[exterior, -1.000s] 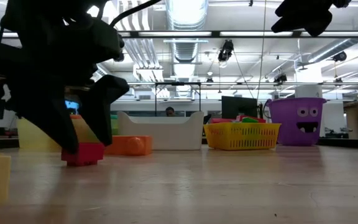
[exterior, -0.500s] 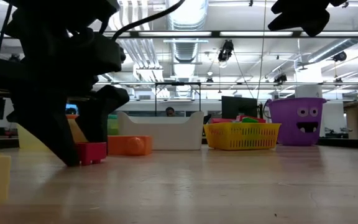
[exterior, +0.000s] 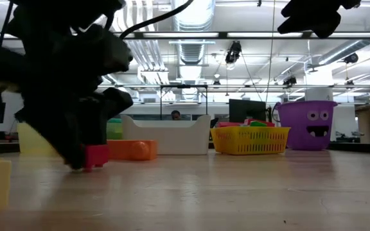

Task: Pick & Place Toys
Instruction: Put the red game piece into the yellow bin

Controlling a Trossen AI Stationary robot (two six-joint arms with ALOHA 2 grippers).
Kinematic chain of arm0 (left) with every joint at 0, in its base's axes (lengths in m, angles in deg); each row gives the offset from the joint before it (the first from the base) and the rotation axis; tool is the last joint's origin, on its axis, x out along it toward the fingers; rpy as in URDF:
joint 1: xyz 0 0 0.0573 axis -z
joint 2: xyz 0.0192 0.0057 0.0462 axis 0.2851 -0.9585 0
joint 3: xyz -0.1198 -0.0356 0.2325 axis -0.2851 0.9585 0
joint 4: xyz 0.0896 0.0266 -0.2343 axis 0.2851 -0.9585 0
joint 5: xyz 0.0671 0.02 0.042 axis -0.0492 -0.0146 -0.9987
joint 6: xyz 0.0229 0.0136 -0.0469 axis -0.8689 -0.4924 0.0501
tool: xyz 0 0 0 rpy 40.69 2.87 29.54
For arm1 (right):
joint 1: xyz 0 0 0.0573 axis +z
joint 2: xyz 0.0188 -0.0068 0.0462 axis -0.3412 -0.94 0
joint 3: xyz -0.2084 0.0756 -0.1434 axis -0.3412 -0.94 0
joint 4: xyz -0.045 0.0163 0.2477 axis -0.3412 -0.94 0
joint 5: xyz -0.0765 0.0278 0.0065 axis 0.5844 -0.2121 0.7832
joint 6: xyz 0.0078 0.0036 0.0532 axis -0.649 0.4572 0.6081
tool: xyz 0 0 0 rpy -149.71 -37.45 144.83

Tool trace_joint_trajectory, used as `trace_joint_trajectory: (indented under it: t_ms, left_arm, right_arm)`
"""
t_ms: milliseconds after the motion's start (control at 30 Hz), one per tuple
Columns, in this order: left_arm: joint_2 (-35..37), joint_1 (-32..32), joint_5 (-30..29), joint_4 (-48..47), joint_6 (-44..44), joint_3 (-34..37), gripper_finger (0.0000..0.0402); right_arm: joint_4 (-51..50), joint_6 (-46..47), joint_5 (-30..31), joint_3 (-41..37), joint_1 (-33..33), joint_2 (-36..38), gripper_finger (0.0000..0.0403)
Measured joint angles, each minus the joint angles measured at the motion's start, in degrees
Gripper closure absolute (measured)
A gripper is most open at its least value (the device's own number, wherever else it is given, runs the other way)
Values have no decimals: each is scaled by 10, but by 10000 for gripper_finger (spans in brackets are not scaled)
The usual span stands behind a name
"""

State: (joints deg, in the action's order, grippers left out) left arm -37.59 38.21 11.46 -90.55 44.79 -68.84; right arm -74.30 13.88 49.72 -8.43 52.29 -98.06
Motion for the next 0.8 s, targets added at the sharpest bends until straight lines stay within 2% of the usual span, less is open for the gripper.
trace_joint_trajectory:
  t_ms: [67,300,633,800]
  left_arm:
    - [1,-1,-6,14,15,-10,281]
    - [25,-13,-8,75,59,-39,281]
    - [126,-65,-10,240,142,-37,281]
    - [132,-93,24,332,176,-37,281]
  right_arm:
    - [17,-40,0,-4,0,-2,209]
    - [121,-281,-3,-3,0,-31,209]
    - [209,-502,0,5,-1,-75,209]
    - [234,-610,60,43,-4,-114,209]
